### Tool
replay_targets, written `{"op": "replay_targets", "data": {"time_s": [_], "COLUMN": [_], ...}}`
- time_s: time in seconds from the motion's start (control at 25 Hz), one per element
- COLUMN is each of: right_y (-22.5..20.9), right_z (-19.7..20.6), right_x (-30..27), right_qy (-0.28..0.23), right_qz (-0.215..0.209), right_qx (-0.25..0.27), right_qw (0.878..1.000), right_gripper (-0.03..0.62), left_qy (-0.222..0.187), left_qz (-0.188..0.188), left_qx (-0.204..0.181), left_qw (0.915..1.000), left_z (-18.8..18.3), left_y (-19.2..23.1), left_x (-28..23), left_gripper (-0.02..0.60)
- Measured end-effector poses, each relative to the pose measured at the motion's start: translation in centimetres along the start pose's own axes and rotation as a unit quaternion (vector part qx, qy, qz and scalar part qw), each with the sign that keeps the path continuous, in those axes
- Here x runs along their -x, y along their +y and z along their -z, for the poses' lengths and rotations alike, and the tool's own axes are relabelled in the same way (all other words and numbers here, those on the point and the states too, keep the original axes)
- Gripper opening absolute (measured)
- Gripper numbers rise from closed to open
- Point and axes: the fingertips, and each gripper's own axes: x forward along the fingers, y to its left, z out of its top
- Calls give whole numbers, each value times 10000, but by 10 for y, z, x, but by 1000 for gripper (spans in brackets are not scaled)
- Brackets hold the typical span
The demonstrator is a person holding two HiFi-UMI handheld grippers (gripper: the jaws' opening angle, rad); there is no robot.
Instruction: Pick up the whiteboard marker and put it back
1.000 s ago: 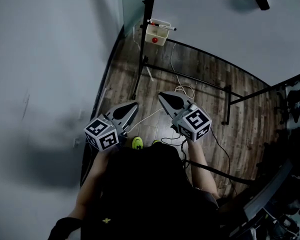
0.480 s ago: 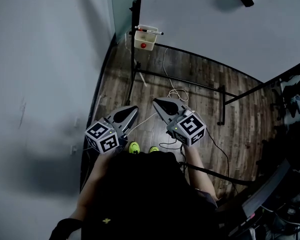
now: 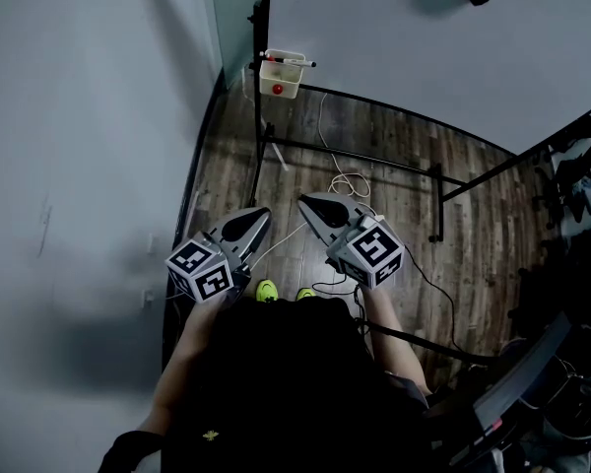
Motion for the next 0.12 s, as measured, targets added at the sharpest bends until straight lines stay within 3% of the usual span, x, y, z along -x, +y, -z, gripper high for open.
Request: {"op": "replay_targets", "data": {"time_s": [0.12], "right_y": [6], "right_z": [1], "right_x": [-1], "right_qy": [-24], "right_qz": [-16], "right_qx": [1], "right_qw": [10000], "right_gripper": [2], "left_qy": [7], "left_qz": [29], "left_qx": [9], "left_qw": [10000], "left_z": [3], "left_y": [-1], "left_x": [4], "left_gripper": [21]}}
